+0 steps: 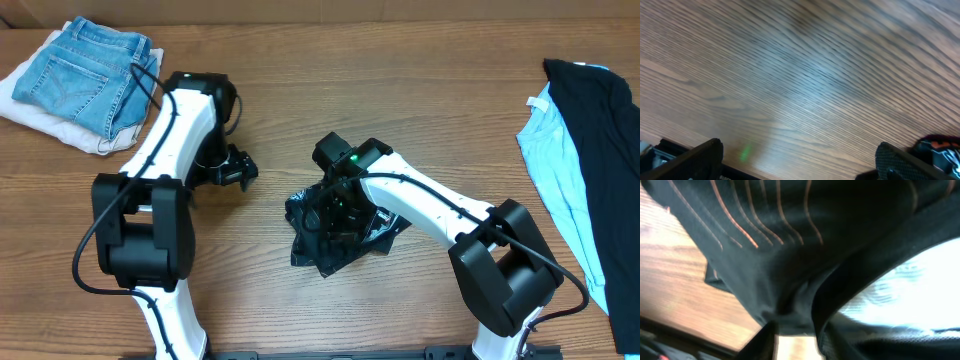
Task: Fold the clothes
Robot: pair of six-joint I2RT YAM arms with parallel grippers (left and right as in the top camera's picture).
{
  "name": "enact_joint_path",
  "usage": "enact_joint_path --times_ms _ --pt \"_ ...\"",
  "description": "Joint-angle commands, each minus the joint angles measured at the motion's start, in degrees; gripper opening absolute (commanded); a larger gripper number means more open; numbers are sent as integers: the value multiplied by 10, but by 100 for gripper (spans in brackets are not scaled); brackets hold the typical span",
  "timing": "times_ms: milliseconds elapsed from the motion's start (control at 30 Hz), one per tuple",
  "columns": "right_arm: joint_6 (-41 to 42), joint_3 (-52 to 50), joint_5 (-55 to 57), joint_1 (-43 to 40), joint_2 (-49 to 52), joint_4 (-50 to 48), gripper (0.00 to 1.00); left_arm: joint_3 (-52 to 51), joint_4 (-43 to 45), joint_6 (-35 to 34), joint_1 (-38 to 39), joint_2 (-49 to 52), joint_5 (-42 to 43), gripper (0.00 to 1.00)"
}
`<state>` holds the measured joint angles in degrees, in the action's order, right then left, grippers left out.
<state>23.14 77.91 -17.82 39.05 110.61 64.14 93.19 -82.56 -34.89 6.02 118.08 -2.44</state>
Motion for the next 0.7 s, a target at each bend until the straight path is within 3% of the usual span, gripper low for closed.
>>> enact_joint_path --times_ms 0,100,367,533,667 --pt "-6 8 -42 0 -22 -9 16 -2 -1 17 -17 -8 -7 100" --pt "-4 8 -78 0 -22 -13 4 -2 -1 20 -21 -8 -7 100" --pt "-1 8 -192 0 -22 -27 4 -2 -1 28 -23 -8 -7 100" --pt "26 8 -189 2 -22 -28 4 -2 -1 28 -23 -8 -7 100" --pt "35 8 -176 2 -22 -23 11 -2 -1 28 -23 -8 -7 100"
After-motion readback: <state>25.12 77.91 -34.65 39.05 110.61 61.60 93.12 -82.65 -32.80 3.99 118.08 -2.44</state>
